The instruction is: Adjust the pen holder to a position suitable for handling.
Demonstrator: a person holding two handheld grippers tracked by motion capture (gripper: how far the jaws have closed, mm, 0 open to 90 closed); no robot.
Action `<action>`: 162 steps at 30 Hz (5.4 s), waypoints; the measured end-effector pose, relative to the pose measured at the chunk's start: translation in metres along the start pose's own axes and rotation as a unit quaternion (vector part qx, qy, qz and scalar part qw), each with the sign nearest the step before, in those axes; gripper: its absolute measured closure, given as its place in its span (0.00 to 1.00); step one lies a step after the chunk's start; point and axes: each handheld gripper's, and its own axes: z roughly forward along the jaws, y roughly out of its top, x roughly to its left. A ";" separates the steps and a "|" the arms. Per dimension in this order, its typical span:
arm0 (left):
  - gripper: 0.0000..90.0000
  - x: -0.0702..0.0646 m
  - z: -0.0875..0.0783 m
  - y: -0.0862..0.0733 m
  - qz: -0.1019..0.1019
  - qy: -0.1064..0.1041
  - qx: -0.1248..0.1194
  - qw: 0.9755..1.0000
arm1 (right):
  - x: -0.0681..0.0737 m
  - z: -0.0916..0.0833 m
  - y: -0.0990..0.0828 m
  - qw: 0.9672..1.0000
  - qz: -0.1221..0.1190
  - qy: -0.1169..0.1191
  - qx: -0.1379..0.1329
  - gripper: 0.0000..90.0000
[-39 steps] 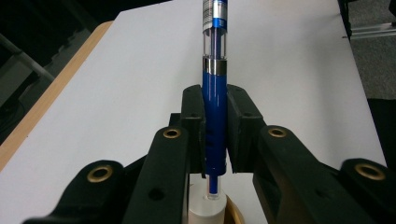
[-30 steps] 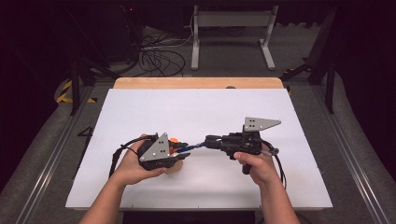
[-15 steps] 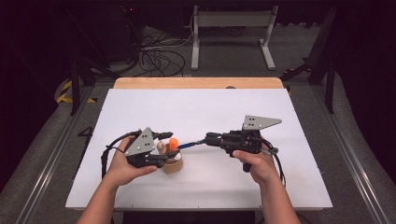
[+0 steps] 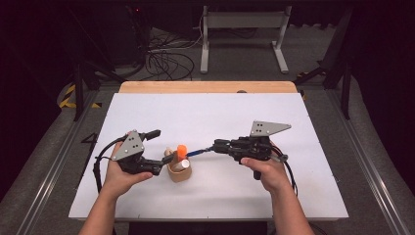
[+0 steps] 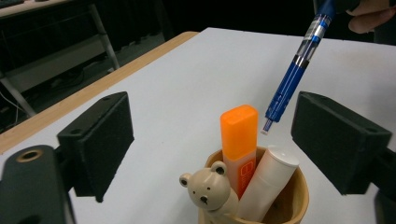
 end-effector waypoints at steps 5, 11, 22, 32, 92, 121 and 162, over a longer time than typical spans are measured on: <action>0.09 0.004 -0.005 -0.003 -0.009 0.011 -0.006 1.000 | 0.000 0.003 0.000 1.000 -0.001 0.000 0.005 0.89; 0.06 0.009 -0.010 -0.008 -0.021 0.021 -0.009 1.000 | -0.001 0.007 0.000 1.000 -0.002 -0.002 0.010 0.89; 0.03 0.016 -0.017 -0.014 -0.042 0.031 -0.015 0.999 | -0.001 0.015 0.000 1.000 -0.006 -0.003 0.023 0.89; 0.03 0.020 -0.021 -0.016 -0.049 0.034 -0.021 0.998 | -0.003 0.025 0.000 0.999 -0.011 -0.006 0.041 0.89; 0.03 0.026 -0.029 -0.019 -0.064 0.039 -0.032 0.997 | -0.007 0.084 -0.009 0.992 -0.015 0.005 0.125 0.89; 0.03 0.027 -0.028 -0.019 -0.066 0.037 -0.033 0.997 | -0.010 0.096 -0.014 0.990 -0.012 0.008 0.137 0.89; 0.03 0.028 -0.027 -0.021 -0.070 0.040 -0.029 0.996 | -0.021 0.075 -0.019 0.997 0.022 0.014 0.070 0.63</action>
